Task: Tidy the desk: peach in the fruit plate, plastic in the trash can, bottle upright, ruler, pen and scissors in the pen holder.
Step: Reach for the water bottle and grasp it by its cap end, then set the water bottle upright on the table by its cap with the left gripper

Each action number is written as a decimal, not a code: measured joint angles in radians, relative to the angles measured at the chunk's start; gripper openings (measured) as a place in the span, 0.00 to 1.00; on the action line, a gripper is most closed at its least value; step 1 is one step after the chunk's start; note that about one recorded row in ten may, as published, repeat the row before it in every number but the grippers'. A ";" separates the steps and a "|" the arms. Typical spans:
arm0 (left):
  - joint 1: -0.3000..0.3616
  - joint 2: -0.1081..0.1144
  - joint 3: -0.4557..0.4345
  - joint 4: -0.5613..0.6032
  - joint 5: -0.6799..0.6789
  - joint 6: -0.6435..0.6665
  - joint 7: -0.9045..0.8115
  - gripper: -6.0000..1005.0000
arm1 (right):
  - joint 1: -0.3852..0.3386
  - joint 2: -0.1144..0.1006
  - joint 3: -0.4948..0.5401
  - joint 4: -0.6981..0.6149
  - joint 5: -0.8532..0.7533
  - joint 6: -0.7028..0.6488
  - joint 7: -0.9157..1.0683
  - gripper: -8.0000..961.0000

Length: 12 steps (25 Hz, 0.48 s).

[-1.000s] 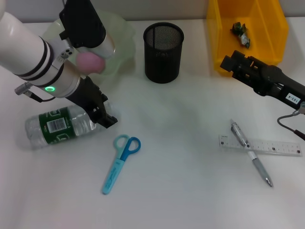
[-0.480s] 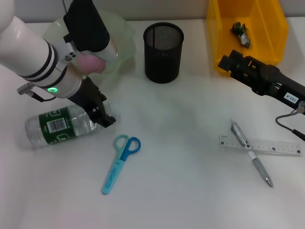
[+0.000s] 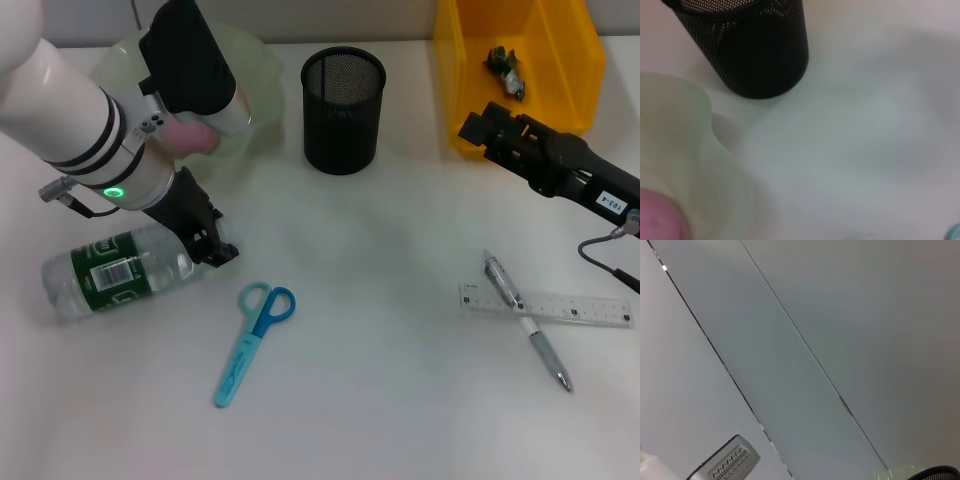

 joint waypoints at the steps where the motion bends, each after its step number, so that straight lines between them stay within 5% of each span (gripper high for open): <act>1: -0.002 0.000 0.000 -0.002 0.003 0.000 -0.001 0.48 | 0.001 0.000 0.000 0.000 0.000 0.000 0.000 0.68; 12: 0.006 0.002 -0.009 0.078 -0.010 0.030 -0.040 0.45 | 0.004 0.000 0.001 0.000 0.007 0.003 0.001 0.68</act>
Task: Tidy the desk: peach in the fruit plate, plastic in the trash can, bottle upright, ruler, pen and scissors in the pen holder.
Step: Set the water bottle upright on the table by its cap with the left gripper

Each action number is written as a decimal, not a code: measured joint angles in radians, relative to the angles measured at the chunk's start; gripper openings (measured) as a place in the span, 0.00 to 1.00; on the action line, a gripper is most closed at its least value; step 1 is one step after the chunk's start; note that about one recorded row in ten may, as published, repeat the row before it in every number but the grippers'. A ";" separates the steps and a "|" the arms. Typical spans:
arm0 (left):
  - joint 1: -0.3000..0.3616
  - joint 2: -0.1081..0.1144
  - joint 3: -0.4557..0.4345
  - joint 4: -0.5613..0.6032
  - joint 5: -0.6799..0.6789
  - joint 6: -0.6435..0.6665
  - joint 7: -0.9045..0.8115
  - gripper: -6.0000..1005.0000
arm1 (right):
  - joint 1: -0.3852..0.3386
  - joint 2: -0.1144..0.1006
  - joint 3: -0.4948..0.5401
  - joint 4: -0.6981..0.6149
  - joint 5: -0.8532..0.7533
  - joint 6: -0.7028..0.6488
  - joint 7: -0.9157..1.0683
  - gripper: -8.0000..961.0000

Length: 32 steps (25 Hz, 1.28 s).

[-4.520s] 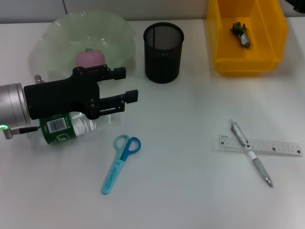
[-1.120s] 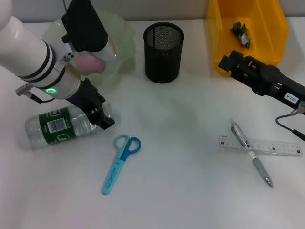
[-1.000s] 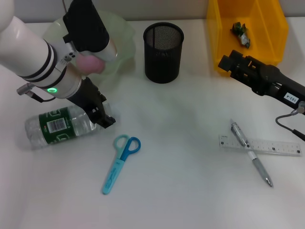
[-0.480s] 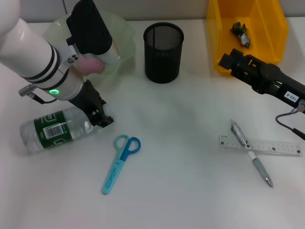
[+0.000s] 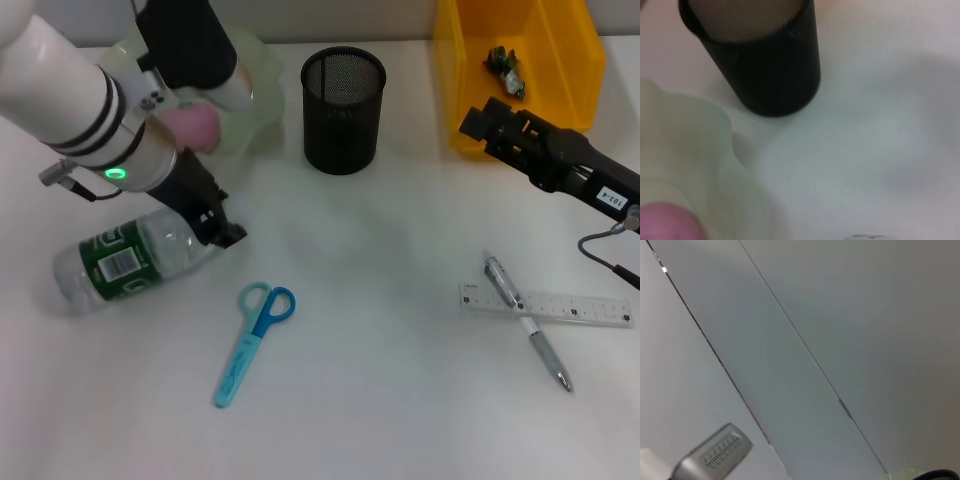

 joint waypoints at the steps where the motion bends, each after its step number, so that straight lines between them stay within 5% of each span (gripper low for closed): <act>1: 0.004 0.001 -0.007 0.024 -0.016 0.019 -0.004 0.45 | -0.001 0.000 0.000 0.000 0.004 0.000 0.000 0.68; 16: 0.110 0.006 -0.146 0.337 -0.128 0.159 -0.055 0.45 | 0.004 0.000 0.000 0.011 0.007 -0.001 0.005 0.68; 32: 0.222 0.007 -0.192 0.475 -0.224 0.149 -0.058 0.45 | 0.020 0.000 0.000 0.035 0.007 0.002 0.006 0.68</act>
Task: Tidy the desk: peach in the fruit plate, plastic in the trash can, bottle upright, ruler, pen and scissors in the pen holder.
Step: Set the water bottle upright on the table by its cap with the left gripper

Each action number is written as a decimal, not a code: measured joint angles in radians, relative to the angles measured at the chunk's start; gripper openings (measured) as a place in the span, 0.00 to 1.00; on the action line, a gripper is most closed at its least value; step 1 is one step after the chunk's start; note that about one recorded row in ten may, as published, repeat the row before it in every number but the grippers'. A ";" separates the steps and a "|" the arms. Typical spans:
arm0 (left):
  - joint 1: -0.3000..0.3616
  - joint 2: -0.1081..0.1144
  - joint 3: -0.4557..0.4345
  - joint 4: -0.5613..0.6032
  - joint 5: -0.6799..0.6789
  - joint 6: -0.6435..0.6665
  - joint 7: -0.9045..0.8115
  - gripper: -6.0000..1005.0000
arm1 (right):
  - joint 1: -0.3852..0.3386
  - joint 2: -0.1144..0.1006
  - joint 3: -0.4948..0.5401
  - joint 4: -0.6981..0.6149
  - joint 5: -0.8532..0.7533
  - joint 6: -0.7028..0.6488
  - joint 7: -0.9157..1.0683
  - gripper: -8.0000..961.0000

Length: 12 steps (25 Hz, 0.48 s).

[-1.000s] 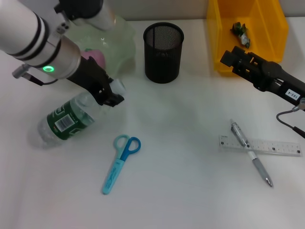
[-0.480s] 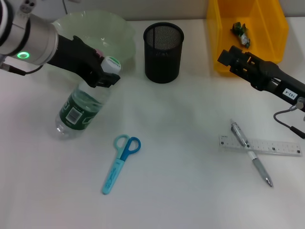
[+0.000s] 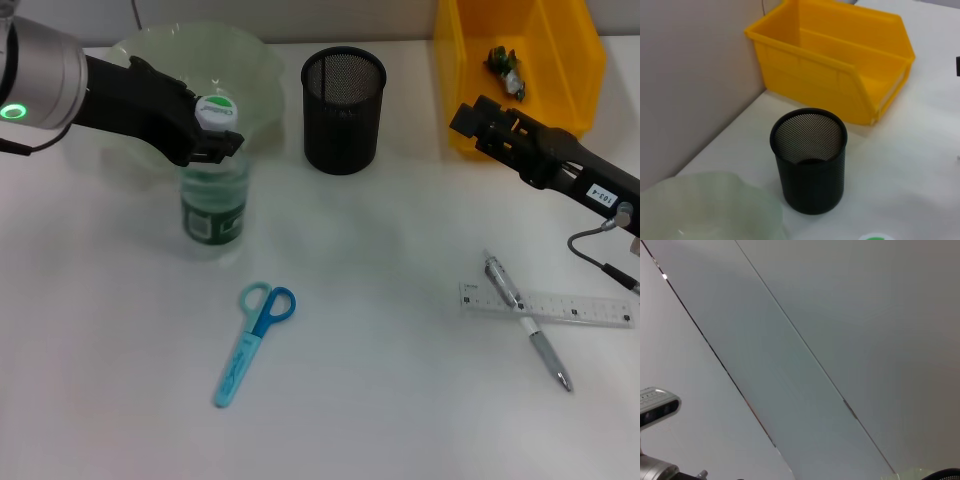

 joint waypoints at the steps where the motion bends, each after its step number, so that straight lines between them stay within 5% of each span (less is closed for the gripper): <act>1: 0.000 0.000 0.000 0.000 0.000 0.000 0.000 0.45 | 0.000 0.000 0.000 0.000 0.000 0.000 0.000 0.68; 12: 0.012 0.000 -0.009 0.014 -0.003 -0.009 0.002 0.45 | 0.000 0.000 0.000 0.001 0.000 0.004 0.000 0.68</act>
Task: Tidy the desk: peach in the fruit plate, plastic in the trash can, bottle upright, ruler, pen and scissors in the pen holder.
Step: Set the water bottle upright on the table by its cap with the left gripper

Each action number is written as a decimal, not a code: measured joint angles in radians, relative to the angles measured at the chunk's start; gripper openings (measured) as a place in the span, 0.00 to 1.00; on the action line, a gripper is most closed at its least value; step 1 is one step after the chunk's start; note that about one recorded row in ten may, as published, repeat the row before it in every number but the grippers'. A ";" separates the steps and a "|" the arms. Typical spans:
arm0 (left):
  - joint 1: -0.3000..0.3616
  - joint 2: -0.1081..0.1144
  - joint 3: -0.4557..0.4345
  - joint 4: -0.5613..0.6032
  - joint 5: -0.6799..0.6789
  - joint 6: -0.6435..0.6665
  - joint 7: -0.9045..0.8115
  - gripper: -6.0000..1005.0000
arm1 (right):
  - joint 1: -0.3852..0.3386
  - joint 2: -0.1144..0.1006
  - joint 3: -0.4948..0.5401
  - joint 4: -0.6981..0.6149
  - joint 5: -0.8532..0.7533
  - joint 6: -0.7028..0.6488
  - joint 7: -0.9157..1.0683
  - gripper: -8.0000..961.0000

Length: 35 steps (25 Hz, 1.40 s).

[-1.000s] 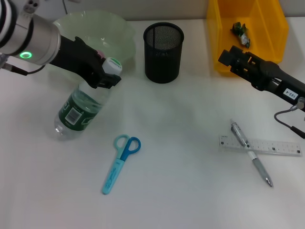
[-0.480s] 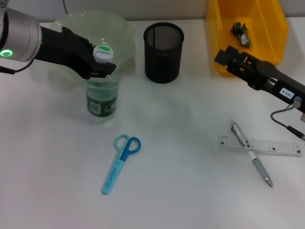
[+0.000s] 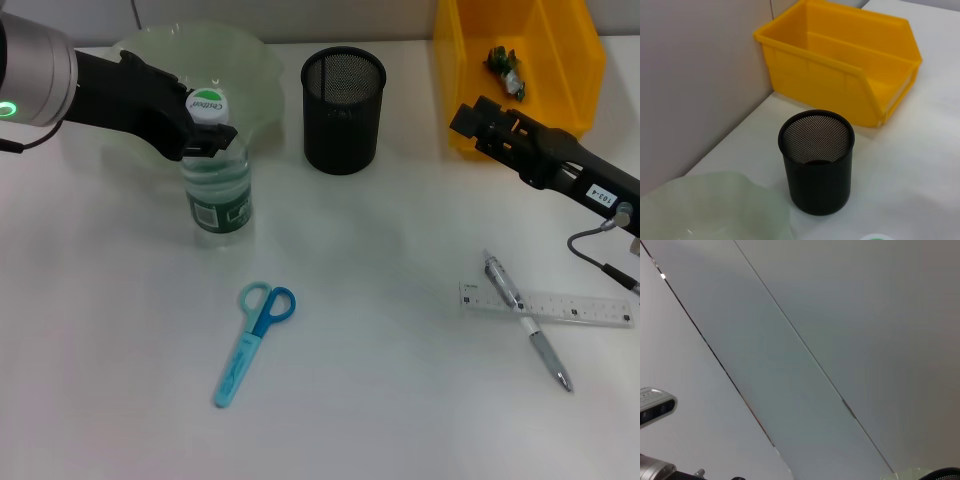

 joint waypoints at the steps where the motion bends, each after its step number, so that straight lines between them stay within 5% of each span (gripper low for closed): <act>1: 0.000 0.000 0.000 0.000 0.000 0.000 0.000 0.45 | 0.000 0.000 0.000 0.000 0.000 0.000 0.000 0.68; 35: -0.014 0.000 0.023 -0.030 0.007 -0.039 -0.005 0.48 | 0.014 -0.002 0.009 -0.001 0.000 0.002 -0.004 0.68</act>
